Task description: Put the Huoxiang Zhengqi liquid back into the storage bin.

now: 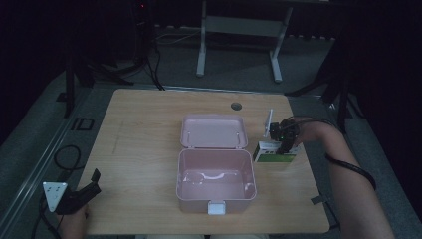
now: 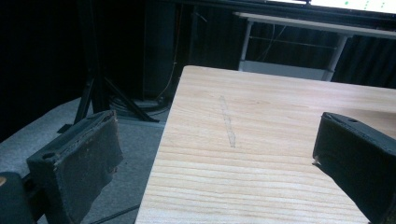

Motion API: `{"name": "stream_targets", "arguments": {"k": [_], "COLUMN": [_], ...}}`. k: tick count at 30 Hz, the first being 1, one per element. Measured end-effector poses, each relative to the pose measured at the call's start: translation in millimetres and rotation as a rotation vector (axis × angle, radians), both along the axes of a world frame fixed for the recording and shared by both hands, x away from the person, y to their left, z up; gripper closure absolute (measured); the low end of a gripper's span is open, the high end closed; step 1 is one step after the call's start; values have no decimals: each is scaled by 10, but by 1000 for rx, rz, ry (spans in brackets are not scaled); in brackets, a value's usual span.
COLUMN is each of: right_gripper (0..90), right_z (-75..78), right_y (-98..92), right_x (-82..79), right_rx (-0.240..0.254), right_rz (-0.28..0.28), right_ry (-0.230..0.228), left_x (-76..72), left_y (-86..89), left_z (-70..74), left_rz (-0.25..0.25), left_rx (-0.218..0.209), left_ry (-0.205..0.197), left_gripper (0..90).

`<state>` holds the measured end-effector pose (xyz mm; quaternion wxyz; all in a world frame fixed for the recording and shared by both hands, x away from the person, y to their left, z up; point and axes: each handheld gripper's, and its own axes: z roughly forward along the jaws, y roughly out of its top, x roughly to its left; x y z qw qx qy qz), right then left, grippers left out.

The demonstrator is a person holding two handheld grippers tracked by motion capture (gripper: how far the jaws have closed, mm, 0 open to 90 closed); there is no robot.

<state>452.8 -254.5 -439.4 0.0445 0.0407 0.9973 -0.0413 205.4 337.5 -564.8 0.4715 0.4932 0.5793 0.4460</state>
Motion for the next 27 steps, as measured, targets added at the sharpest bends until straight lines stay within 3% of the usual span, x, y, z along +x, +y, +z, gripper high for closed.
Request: {"name": "stream_targets", "arguments": {"k": [7,14,18,27], "right_gripper": [465,558,567,620], "right_z": [-181,-250,-277,-271], "right_y": [33,32,33,32], "right_x": [39,53,46,31], "right_rx": [-17,-39,-38,-41], "right_rz": [3,12,30,26], "right_ry": [18,12,11,74], "left_x": [1,1,1,4], "left_y": [-1,-2,-2,-1], "left_z": [0,0,1,1], "left_rz": [-1,-2,-3,-4], "left_rx": [0,1,0,-3], "left_ry": [0,1,2,3], "left_gripper": [12,11,12,11]}}
